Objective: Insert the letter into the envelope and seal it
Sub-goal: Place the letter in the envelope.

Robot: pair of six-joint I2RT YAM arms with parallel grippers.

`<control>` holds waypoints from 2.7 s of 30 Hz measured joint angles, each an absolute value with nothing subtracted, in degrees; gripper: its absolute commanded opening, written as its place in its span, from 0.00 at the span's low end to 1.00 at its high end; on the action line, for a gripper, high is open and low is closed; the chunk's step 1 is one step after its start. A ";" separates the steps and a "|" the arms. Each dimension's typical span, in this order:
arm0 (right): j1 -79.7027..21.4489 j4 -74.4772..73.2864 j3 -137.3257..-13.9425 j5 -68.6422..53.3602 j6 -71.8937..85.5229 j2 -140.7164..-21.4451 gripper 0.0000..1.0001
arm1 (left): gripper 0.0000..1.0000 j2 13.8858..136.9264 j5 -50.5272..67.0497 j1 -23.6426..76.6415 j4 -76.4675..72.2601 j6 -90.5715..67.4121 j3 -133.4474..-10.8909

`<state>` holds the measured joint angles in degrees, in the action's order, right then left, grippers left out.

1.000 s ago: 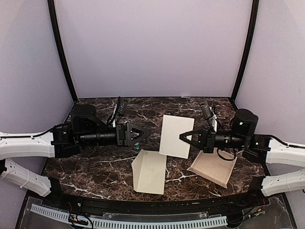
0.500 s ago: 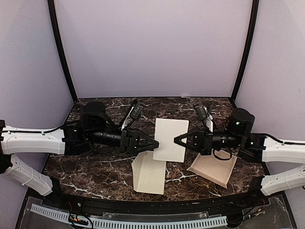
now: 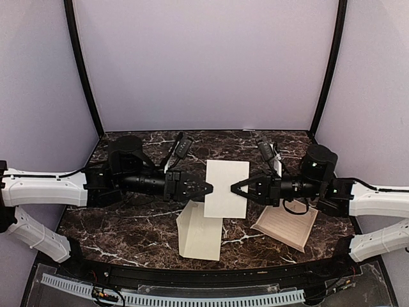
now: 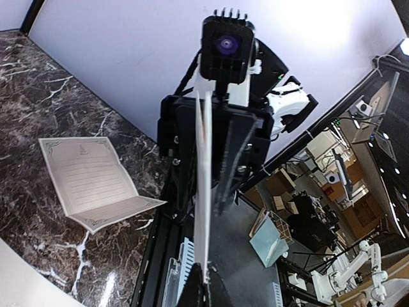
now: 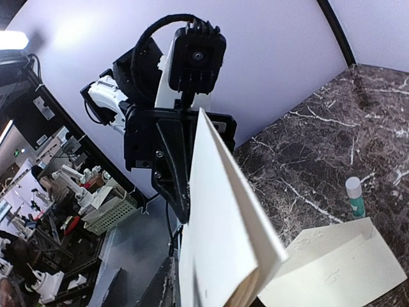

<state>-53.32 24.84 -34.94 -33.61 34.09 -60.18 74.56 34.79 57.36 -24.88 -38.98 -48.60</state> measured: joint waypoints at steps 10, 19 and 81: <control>-53.93 16.38 -33.30 -23.03 38.11 -56.93 0.34 | 0.00 70.89 26.94 51.03 -6.55 -40.66 -46.17; -58.02 11.00 -28.10 -13.89 46.72 -59.51 0.36 | 0.00 71.53 25.56 49.58 4.27 -42.74 -40.82; -62.65 12.82 -35.40 -10.35 55.51 -91.18 0.38 | 0.00 80.31 24.60 45.74 2.94 -37.98 -33.36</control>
<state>-62.65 12.82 -35.40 -10.35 55.51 -91.18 80.31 24.60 45.74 2.94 -37.98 -33.36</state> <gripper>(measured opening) 0.370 0.005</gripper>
